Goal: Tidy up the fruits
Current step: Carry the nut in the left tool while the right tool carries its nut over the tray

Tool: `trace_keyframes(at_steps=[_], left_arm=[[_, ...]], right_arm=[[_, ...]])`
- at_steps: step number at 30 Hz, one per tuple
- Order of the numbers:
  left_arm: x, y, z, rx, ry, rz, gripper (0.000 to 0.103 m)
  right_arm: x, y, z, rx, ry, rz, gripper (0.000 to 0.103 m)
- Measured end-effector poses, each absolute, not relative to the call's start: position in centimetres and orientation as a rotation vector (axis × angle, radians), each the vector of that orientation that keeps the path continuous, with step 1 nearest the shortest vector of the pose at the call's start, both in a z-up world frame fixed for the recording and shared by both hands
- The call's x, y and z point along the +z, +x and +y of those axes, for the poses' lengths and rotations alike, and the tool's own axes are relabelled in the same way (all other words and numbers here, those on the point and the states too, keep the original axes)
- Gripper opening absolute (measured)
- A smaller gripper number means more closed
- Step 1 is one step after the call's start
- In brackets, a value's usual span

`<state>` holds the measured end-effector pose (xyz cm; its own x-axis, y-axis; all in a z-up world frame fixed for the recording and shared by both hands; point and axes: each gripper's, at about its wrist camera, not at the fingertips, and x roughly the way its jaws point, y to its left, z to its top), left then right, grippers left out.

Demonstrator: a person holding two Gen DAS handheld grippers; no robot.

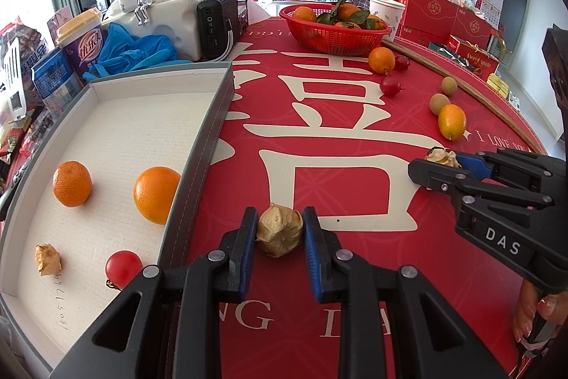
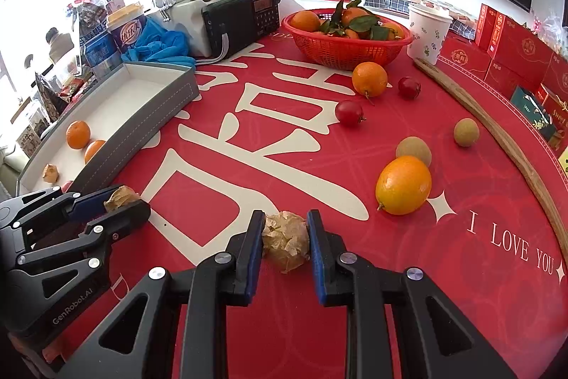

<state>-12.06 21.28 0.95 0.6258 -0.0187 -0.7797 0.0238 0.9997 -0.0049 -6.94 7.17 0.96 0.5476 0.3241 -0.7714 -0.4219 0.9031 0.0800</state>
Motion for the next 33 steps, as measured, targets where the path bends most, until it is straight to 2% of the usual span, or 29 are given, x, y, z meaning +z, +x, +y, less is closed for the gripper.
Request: trace_keyframes(at_steps=[7,24,33], left_arm=[[1.1,-12.3,21.8,-0.063,-0.055,0.885,0.026],[5.5,-13.2,25.5,0.092,-0.094,0.699,0.026],[4.2,-12.7,30.9,0.205,-0.192,0.768,0.026]], right_arm=[[1.4,-7.0,6.3,0.457,-0.052,0.877,0.025],[3.2,-6.9,6.1,0.494,0.024,0.838,0.025],[4.5,-6.8,11.9,0.584,-0.028,0.824,0.025]])
